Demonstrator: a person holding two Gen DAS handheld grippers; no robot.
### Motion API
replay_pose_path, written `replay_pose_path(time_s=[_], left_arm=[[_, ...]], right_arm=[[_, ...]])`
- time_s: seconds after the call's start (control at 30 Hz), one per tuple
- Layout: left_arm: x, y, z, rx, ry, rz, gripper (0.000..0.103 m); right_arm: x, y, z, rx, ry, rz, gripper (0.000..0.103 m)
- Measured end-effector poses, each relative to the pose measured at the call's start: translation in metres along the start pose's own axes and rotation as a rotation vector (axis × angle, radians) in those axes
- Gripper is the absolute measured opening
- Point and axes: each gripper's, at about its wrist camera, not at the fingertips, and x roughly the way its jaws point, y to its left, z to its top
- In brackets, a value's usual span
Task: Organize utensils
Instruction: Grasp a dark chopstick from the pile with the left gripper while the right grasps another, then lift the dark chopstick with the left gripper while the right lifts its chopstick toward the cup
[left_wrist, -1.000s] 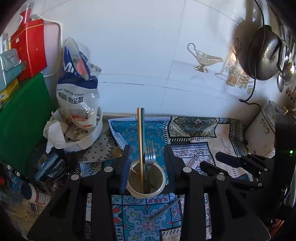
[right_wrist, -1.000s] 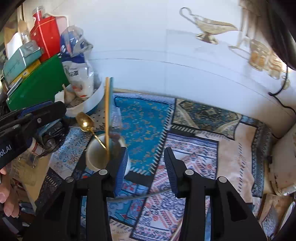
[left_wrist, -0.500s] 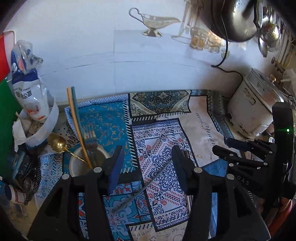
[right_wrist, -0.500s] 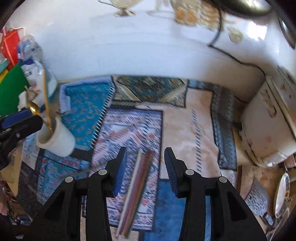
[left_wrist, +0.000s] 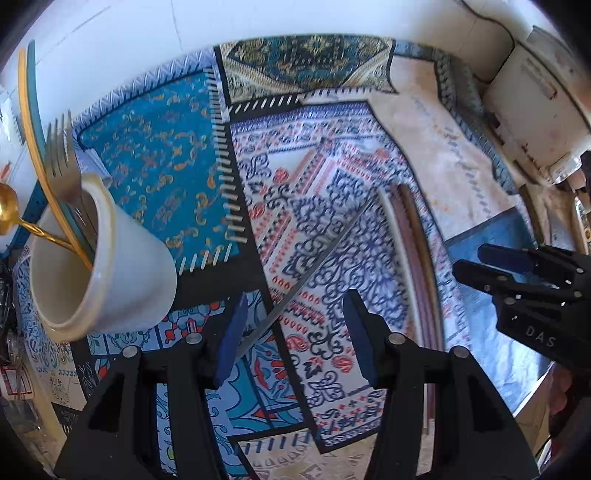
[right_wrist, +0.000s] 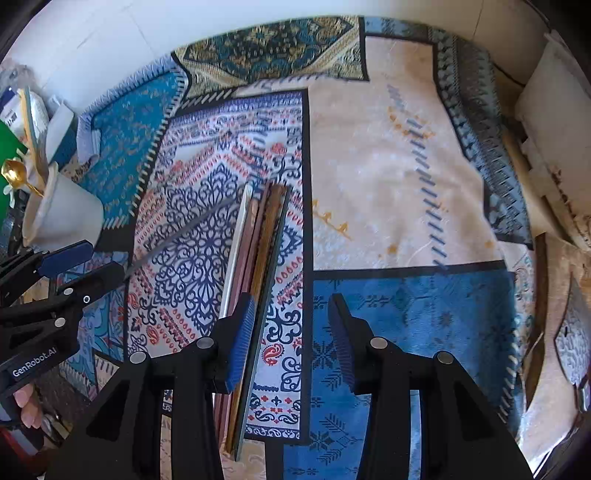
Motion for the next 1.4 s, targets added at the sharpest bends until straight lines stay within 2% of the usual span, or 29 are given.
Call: replay_pose_path(time_s=[0.1, 0.17, 0.3, 0.4, 0.53, 0.6, 0.63, 0.67, 0.77, 1.03, 1.23, 1.4], left_arm=[[0.008, 0.004, -0.007, 0.016, 0.010, 0.036, 0.051], [0.012, 0.007, -0.010, 0.026, 0.020, 0.046, 0.038], [0.019, 0.010, -0.015, 0.035, 0.031, 0.060, 0.030], [0.024, 0.012, -0.018, 0.028, 0.050, 0.059, 0.028], [0.023, 0.014, -0.018, -0.002, 0.052, 0.037, 0.024], [0.022, 0.014, -0.016, -0.016, 0.055, 0.020, 0.019], [0.022, 0.014, -0.015, -0.021, 0.059, 0.010, 0.014], [0.022, 0.012, -0.013, -0.024, 0.064, -0.006, 0.010], [0.025, 0.008, -0.004, -0.052, 0.083, -0.071, 0.006], [0.035, -0.022, 0.017, -0.077, 0.107, -0.189, 0.003], [0.048, -0.042, 0.039, -0.076, 0.081, -0.209, 0.003], [0.055, -0.046, 0.054, -0.076, 0.076, -0.219, 0.003]], right_arm=[[0.012, 0.001, -0.001, -0.006, 0.038, 0.018, 0.038], [0.014, 0.001, -0.002, -0.005, 0.046, 0.032, 0.036], [0.020, 0.006, -0.004, -0.028, 0.075, 0.044, 0.021], [0.019, 0.011, -0.008, -0.049, 0.066, 0.044, 0.017], [0.017, 0.014, -0.012, -0.078, 0.058, 0.047, 0.014], [0.020, 0.011, -0.011, -0.077, 0.066, 0.057, 0.011], [0.020, 0.009, -0.010, -0.073, 0.065, 0.066, 0.009], [0.022, 0.007, -0.009, -0.077, 0.067, 0.064, 0.005], [0.022, -0.002, -0.002, -0.092, 0.063, 0.058, 0.006], [0.025, -0.025, 0.027, -0.099, 0.035, 0.060, 0.006], [0.031, -0.042, 0.059, -0.060, 0.025, 0.107, 0.006], [0.029, -0.046, 0.060, -0.075, 0.049, 0.097, 0.006]])
